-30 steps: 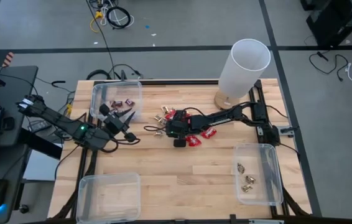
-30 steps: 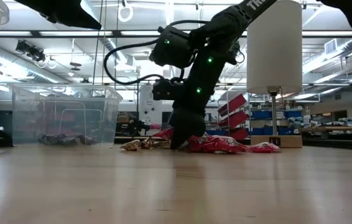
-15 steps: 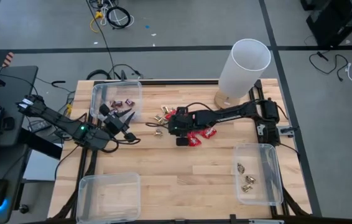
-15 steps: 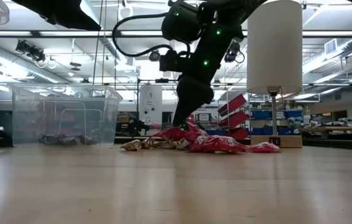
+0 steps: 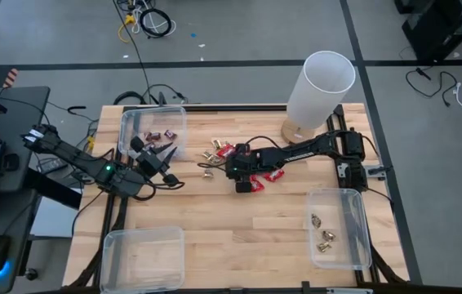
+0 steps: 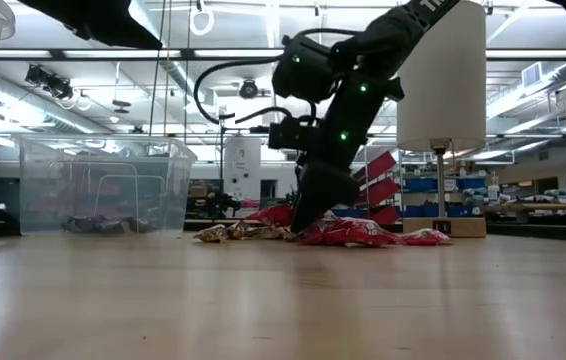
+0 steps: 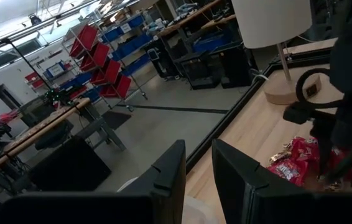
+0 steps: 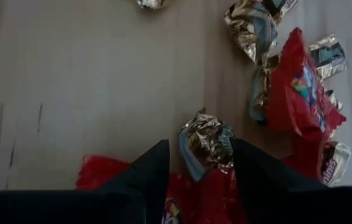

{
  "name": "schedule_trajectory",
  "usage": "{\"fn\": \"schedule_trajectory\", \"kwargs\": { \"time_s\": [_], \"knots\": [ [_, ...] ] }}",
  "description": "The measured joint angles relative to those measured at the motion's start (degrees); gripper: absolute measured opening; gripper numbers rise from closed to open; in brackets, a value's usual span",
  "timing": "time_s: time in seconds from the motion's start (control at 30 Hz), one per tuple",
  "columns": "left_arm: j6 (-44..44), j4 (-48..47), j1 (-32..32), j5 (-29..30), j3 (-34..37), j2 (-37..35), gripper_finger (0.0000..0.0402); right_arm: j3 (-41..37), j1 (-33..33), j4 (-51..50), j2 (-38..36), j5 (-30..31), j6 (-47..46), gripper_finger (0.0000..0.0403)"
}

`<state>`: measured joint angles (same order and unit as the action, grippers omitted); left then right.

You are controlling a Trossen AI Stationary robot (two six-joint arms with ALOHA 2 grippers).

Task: Sort candy
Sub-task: Put the gold chocolate into the bottom right transparent bin

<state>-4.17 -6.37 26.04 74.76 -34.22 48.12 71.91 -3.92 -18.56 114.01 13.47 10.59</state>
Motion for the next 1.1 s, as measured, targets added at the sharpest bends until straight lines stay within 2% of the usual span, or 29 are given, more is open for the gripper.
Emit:
{"fn": "schedule_trajectory", "kwargs": {
  "time_s": [0.2,0.43,1.1],
  "knots": [
    [0.0,0.0,0.0,0.0,0.0,0.0,0.0082,0.0,-1.5,0.4,0.3,-0.2,0.1,0.0163],
    [0.0,0.0,0.0,0.0,0.0,0.0,0.0082,0.0,-2.2,0.5,0.3,-3.1,-0.3,0.0163],
    [0.6,0.1,0.0,-1.4,0.0,0.0,0.0082,0.0,-2.7,1.9,0.3,-3.6,-0.4,0.0158]
  ]
}}
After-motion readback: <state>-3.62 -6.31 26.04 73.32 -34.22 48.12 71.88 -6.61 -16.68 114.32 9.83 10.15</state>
